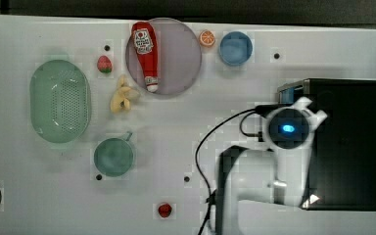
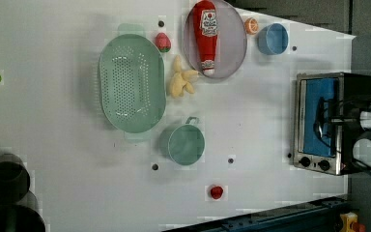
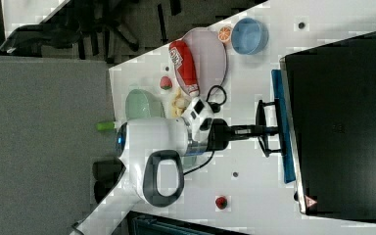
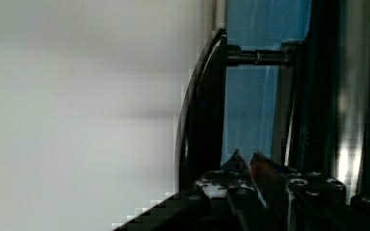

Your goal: Flap open oven.

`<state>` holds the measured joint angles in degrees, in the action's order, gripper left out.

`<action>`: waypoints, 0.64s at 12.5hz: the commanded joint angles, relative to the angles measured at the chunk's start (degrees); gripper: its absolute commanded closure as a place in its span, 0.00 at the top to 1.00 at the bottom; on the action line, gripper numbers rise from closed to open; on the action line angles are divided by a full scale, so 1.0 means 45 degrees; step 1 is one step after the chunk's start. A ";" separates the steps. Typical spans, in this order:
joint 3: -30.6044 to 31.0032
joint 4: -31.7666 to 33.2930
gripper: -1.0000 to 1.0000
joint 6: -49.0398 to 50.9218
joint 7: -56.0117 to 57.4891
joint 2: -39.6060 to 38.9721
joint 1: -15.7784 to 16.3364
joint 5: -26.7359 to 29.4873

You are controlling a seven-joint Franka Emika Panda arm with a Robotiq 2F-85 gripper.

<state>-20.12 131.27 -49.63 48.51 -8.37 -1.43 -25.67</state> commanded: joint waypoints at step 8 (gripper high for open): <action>0.2325 0.0274 0.18 0.0338 -0.9438 -0.2343 0.1216 -0.5169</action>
<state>-9.73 132.38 -48.34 17.26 -17.26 2.27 -48.99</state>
